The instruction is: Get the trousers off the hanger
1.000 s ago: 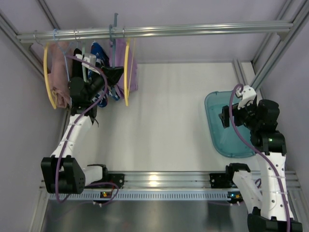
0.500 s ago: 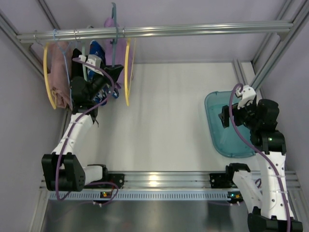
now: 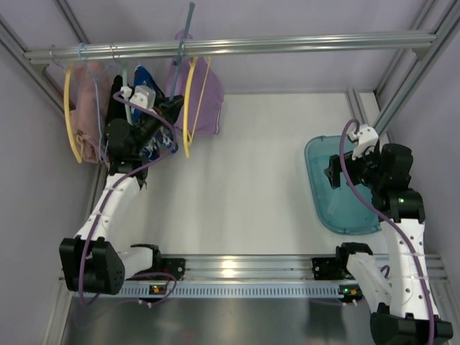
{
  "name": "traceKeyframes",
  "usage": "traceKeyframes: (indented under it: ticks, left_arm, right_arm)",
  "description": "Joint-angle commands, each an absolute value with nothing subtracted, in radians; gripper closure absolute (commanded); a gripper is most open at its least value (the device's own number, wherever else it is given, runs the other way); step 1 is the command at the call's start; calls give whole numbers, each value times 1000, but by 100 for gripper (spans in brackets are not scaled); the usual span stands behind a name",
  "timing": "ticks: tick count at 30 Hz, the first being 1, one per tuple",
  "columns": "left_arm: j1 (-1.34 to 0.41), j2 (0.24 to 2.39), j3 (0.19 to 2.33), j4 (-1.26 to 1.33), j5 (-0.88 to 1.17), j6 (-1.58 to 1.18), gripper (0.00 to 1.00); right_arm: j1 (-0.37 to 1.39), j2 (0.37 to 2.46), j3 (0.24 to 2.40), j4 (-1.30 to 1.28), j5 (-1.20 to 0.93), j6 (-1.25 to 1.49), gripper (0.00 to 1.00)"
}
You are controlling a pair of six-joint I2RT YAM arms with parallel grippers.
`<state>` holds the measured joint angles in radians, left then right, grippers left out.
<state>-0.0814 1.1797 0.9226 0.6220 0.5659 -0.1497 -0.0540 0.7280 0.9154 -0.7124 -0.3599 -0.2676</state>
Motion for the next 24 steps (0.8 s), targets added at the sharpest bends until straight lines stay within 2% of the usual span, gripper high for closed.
traceKeyframes:
  ticks: [1,9,16,24]
  left_arm:
    - [-89,993,973,884,503,-150,100]
    - [-89,804,1023,514,447,-343,100]
    - [-89,667,1048,237,399,-400,100]
    - [-89,516,1072,-194,387,-391,100]
  right_arm:
    - [-43,730,979,-712,-359,-279,1]
    - [-35,742,1005,-715,-367,-295,0]
    - [-32,753,1031,-715,-390,-287,1]
    - [-29,752,1057,-727,-393,-305,1]
